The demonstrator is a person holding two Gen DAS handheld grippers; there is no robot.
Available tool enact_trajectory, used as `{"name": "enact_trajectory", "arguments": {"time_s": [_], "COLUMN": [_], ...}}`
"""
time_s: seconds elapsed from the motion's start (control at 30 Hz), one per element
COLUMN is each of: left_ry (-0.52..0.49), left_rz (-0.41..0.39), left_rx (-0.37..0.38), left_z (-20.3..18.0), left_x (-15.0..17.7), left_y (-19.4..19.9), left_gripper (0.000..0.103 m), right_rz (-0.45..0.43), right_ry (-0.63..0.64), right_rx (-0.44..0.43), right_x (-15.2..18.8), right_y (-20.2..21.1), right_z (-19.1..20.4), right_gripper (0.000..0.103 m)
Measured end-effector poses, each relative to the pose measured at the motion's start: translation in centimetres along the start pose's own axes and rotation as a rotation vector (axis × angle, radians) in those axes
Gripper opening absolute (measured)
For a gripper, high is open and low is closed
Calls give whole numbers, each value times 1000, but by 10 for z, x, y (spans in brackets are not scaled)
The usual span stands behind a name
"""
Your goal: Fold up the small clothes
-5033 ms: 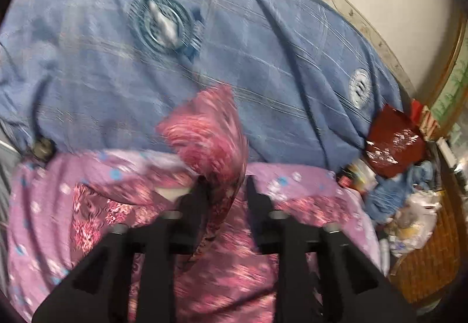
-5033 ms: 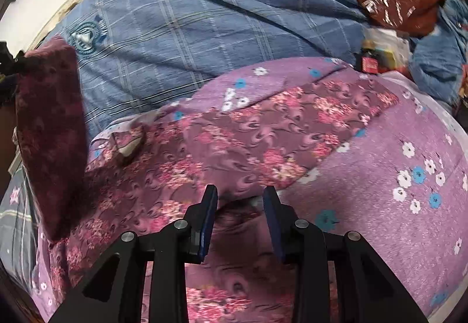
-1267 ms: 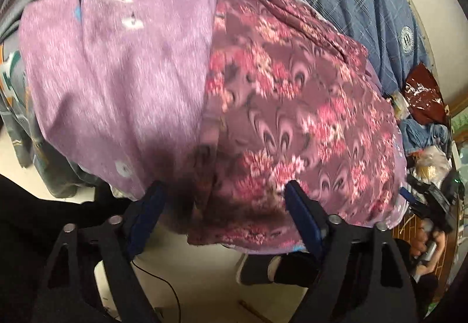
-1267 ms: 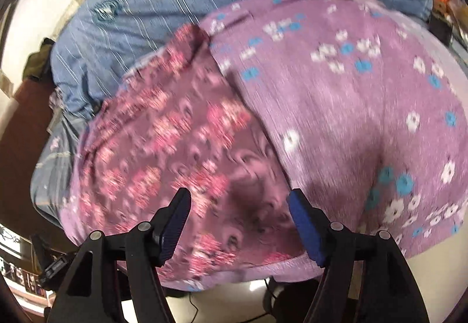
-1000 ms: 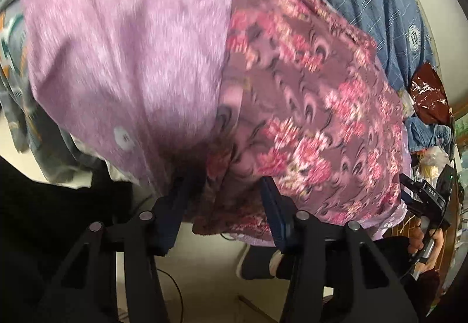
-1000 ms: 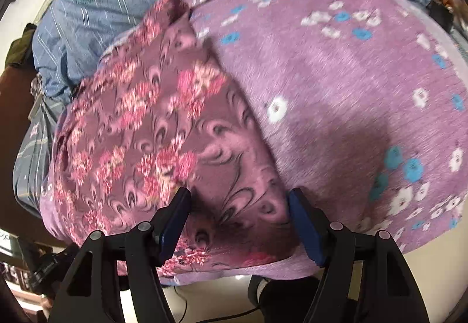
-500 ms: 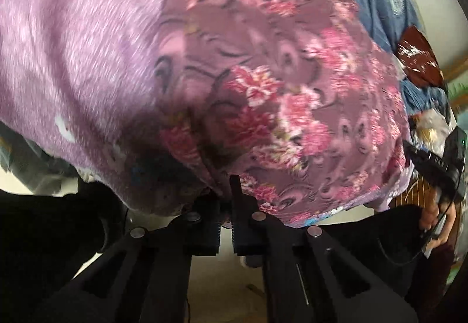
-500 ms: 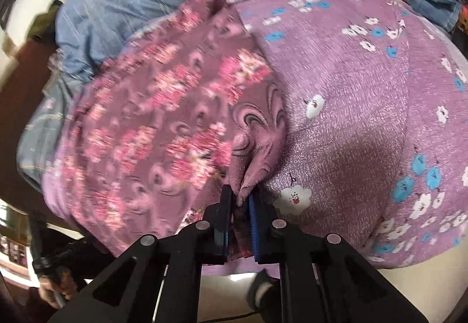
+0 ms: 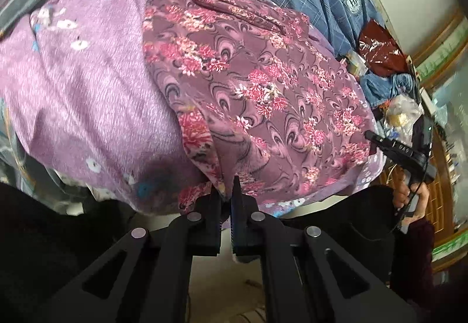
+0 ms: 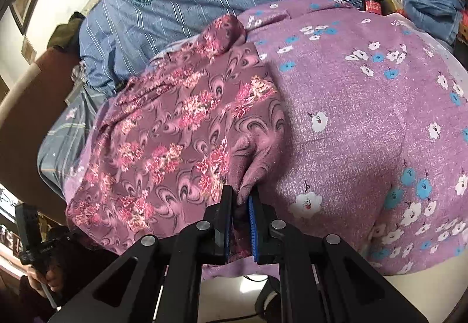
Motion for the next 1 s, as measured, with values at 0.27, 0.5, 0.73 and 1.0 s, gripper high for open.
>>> {"name": "enact_trajectory", "arguments": {"time_s": [0.27, 0.5, 0.73, 1.0], "left_ry": [-10, -13, 27, 56], "left_rz": [-37, -97, -195, -320], "left_rx": [65, 143, 224, 226], "left_z": [-29, -41, -43, -28], "left_x": [-8, -32, -74, -186], "left_y": [4, 35, 70, 82], "left_gripper": [2, 2, 2, 2], "right_rz": [87, 108, 57, -29], "right_ry": [23, -33, -111, -180], "right_rx": [27, -74, -311, -451], "right_x": [6, 1, -19, -105], "right_y": [14, 32, 51, 30], "right_z": [2, 10, 26, 49], "right_gripper": [10, 10, 10, 9]}}
Point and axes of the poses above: each gripper's, at about its wrist camera, not at the fingertips, and y roughly against the way its jaws point, z to its left, x to its underside, the point moved 3 cm from there along -y, roughly the way its jaws point, and after that the axes turned 4 degrees about -z, right-handed, at the moved point
